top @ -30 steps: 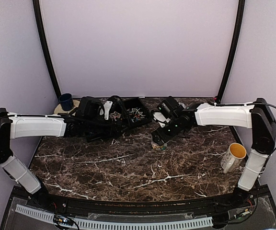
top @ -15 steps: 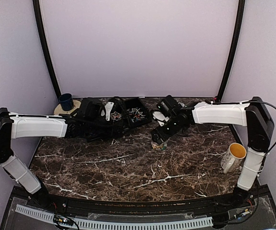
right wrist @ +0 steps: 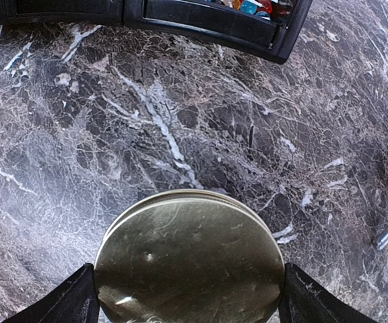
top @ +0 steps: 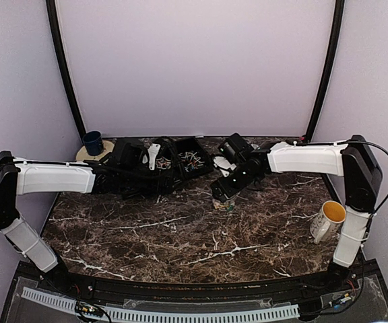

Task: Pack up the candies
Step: Place the bottle lid on the packing bottle.

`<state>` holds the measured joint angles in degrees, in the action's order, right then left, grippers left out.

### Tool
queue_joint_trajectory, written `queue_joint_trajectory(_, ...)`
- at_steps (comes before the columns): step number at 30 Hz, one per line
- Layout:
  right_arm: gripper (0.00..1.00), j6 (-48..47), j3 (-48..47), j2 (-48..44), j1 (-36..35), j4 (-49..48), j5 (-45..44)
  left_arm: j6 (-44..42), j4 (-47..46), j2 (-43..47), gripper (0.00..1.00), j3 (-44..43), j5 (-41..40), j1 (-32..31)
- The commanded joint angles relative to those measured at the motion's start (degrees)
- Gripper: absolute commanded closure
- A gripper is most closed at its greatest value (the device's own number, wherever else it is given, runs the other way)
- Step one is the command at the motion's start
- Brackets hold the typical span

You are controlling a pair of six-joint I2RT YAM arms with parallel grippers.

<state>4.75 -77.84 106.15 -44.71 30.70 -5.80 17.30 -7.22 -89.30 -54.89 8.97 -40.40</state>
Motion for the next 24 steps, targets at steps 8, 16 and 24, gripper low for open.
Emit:
queue_joint_trajectory(8, 0.11, -0.06, -2.33, 1.69, 0.62, 1.82, 0.03, 0.45, -0.86, -0.03, 0.02, 0.97, 0.08, -0.29)
queue_joint_trajectory(16, 0.10, 0.28, -2.10, 1.46, 0.63, 2.06, -0.10, 0.87, -1.14, -0.54, 0.02, 0.87, 0.47, -0.30)
queue_joint_trajectory(24, 0.09, 0.25, -2.72, 2.80, 0.61, 1.15, 0.44, 0.85, -0.99, -0.52, 0.02, 0.98, 0.37, -0.29)
